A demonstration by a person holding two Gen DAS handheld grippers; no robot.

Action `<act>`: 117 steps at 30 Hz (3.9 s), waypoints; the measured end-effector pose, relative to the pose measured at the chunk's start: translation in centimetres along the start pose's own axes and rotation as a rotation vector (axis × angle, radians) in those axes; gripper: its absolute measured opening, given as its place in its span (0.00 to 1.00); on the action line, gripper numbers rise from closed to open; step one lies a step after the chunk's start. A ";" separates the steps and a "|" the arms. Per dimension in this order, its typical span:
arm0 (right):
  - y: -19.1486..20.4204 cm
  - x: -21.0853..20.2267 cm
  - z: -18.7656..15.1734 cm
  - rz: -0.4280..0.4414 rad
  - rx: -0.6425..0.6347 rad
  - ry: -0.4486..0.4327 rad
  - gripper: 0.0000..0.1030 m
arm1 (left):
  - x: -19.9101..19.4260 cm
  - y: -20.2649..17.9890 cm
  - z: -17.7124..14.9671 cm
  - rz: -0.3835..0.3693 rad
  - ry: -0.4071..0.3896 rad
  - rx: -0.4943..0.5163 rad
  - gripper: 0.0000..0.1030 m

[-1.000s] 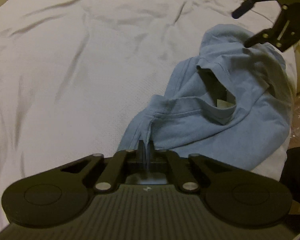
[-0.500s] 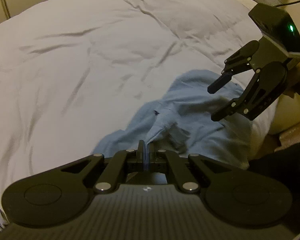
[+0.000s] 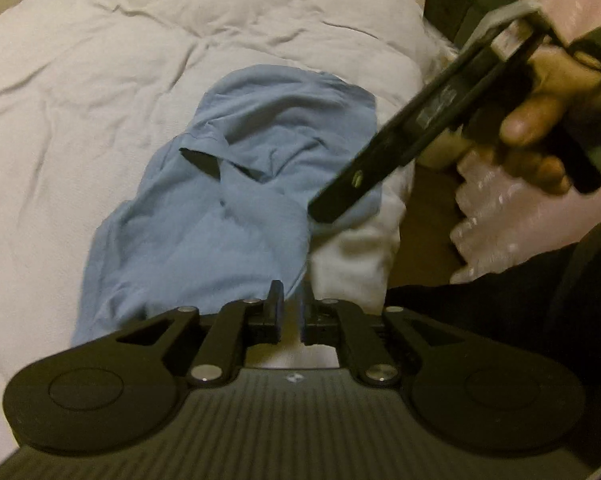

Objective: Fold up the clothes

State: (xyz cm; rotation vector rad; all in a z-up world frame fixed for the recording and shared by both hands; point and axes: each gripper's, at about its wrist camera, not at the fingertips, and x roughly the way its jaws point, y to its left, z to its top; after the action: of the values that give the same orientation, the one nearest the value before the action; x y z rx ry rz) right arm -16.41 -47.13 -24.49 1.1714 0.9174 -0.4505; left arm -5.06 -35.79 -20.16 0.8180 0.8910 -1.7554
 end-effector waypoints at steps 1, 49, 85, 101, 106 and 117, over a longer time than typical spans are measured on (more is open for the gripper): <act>0.4 0.9 -0.7 0.009 0.038 -0.005 0.68 | -0.8 0.3 -0.4 0.002 -0.006 0.001 0.03; -2.6 -21.9 1.3 -0.360 -0.190 -0.358 0.03 | 11.4 0.7 19.7 0.198 -0.218 0.781 0.01; 20.2 -36.3 -2.6 -0.629 -1.015 -1.072 0.00 | -31.9 -11.3 12.5 0.773 -0.696 0.368 0.02; 5.4 -7.4 42.9 -0.487 -1.067 -0.497 0.00 | 0.0 18.7 24.6 0.771 -0.167 -0.071 0.03; 2.0 1.3 48.2 -0.511 -1.059 -0.381 0.00 | 5.9 26.0 24.8 0.770 -0.077 -0.228 0.03; -3.6 5.7 50.9 -0.476 -0.840 -0.330 0.47 | 7.7 31.7 18.6 0.805 -0.050 -0.523 0.53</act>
State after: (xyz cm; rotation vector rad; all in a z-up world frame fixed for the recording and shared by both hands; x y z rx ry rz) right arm 3.35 -94.50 -26.17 0.1014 0.9481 -0.5400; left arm 20.08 -63.54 -23.60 0.6441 0.7803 -0.7891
